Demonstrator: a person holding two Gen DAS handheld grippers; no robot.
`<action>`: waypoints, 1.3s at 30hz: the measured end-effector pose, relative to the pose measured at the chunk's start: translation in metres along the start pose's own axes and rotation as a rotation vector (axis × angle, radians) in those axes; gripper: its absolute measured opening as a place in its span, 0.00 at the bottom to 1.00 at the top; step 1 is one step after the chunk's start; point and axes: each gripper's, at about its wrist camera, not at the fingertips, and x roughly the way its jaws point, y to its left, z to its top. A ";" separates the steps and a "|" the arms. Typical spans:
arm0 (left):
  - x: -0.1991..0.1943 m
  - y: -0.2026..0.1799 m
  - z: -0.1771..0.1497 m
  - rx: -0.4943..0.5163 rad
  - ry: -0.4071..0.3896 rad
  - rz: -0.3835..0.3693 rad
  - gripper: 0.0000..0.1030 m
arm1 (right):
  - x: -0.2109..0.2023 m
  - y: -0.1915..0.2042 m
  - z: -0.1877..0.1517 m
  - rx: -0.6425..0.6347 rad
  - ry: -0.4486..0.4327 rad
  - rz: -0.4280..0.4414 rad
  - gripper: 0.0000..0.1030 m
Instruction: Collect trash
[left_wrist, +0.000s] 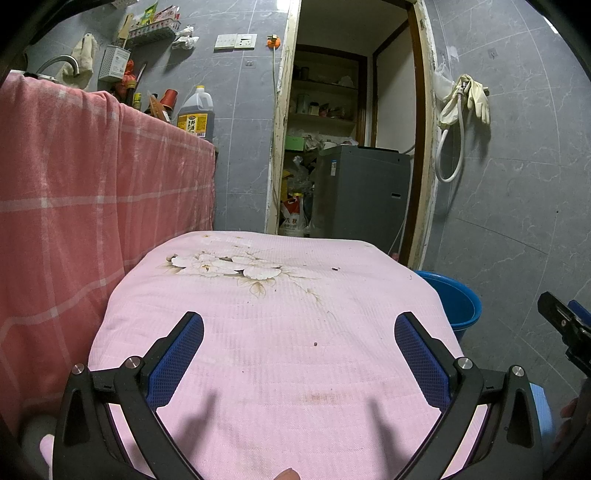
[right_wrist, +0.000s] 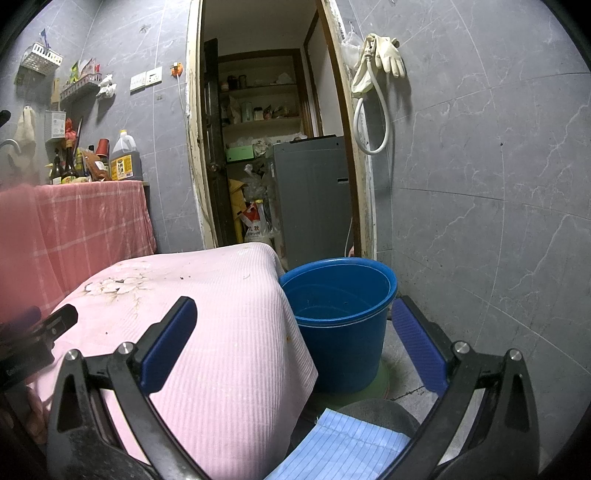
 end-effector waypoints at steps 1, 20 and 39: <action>0.000 0.000 0.000 0.000 0.000 0.000 0.99 | 0.000 0.000 0.000 0.000 -0.001 0.000 1.00; 0.002 -0.005 0.000 -0.009 0.014 0.013 0.99 | 0.000 0.001 -0.002 -0.002 0.002 0.000 1.00; 0.002 -0.008 -0.002 -0.001 0.015 0.011 0.99 | 0.002 0.003 -0.008 -0.008 0.010 0.000 1.00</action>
